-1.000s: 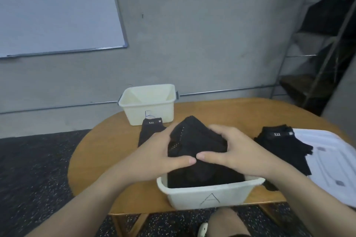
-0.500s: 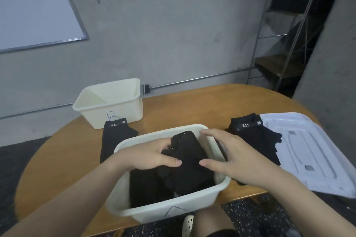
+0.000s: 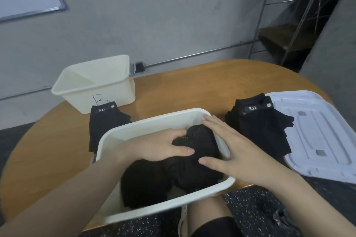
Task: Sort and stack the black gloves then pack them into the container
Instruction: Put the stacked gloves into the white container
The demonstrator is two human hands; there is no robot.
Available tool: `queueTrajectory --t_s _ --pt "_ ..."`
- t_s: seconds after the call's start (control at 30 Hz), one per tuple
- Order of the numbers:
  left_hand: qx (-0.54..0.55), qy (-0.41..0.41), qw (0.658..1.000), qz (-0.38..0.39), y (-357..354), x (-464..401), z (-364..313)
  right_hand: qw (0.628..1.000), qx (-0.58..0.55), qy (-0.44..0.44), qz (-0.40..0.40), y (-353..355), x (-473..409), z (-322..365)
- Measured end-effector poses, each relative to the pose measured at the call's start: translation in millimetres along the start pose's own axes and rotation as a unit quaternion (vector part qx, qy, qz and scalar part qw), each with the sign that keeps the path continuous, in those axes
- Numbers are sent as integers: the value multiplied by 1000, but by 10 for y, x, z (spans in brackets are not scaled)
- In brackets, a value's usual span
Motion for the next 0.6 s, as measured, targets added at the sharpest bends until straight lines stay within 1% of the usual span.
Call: queueTrajectory --t_s 0.07,0.2,0.27,0.37,0.47,0.53,0.6 --pt "-18 12 1000 -14 -38 7 6 1000 -4 -4 7 -8 -6 -9" --pt "17 49 997 -62 -88 51 16 1000 -3 -4 17 -17 -37 -17" --pt "-14 48 995 -90 -68 100 -25 1000 -1 -6 20 -21 -50 -17" --pt "-76 0 984 -162 -20 222 -111 1000 2 -9 18 -20 -48 -6" --pt "-146 -79 964 -208 -35 372 -254 1000 -9 -8 16 -29 -35 -4" --pt "-206 -130 948 -205 -85 439 -371 1000 -12 -8 17 -37 -31 1" --pt "-248 -148 941 -175 -178 421 -385 1000 -14 -12 20 -42 -29 -2"
Point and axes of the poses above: each hand's wrist, its own x-axis away from the middle knuckle, its own y-axis out of the back of the hand, z = x × y, the point moved 4 cm from there along -x, towards the middle knuckle, and after that the axes turned 6 degrees about z, right-handed, at the moved point
